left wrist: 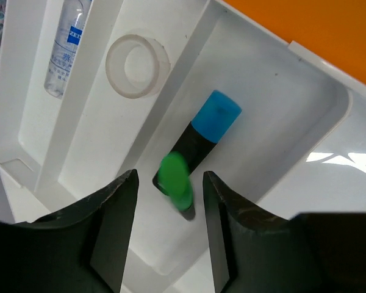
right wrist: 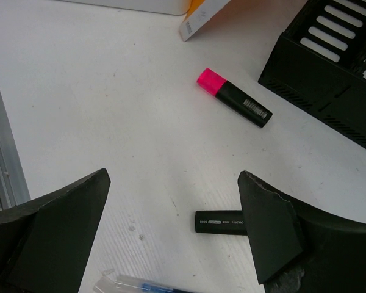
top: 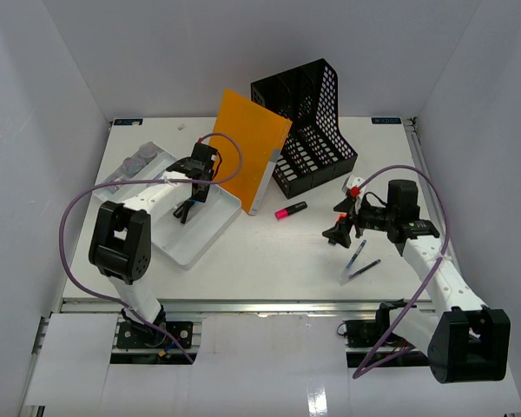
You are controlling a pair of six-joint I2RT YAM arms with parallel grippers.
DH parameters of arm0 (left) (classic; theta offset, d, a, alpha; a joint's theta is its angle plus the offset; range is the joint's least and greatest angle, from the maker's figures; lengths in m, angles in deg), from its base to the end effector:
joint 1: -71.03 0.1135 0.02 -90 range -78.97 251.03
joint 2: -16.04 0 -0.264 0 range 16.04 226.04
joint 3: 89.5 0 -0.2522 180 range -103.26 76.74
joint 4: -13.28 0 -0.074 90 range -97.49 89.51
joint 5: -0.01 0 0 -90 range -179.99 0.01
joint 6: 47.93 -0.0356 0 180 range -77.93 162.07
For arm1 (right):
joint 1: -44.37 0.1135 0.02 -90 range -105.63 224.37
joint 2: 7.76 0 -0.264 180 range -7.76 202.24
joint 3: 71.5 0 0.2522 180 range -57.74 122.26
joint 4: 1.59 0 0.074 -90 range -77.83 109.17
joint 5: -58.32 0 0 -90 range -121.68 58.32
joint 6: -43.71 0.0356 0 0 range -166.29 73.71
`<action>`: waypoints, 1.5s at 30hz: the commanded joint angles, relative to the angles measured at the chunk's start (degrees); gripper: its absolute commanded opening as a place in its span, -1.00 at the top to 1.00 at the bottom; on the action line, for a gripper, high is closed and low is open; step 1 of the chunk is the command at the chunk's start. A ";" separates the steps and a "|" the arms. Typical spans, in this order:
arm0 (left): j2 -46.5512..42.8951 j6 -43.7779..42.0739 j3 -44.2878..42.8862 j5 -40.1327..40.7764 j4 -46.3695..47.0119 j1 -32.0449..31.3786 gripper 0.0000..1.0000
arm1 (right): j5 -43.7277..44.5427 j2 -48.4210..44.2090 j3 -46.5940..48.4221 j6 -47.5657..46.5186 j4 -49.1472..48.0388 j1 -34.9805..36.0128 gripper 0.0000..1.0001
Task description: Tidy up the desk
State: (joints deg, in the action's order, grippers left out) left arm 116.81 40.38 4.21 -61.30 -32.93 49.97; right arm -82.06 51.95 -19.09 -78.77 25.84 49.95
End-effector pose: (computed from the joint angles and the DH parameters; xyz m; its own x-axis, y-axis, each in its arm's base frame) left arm 0.3468 -0.1152 0.2180 -0.8106 0.3398 -0.4770 0.1199 0.8935 0.4329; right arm 0.2128 0.0483 0.2543 -0.1067 -0.3545 -0.9290 -0.8883 0.4537 -0.0711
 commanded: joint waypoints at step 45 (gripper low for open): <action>-54.48 48.74 53.90 -54.82 53.89 0.49 -0.96 | 53.74 34.83 16.40 36.61 3.95 10.23 -0.45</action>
State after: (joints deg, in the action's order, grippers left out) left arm 64.90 86.58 56.16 -113.86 15.51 50.26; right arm -28.96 85.05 -5.35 -44.16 31.62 60.67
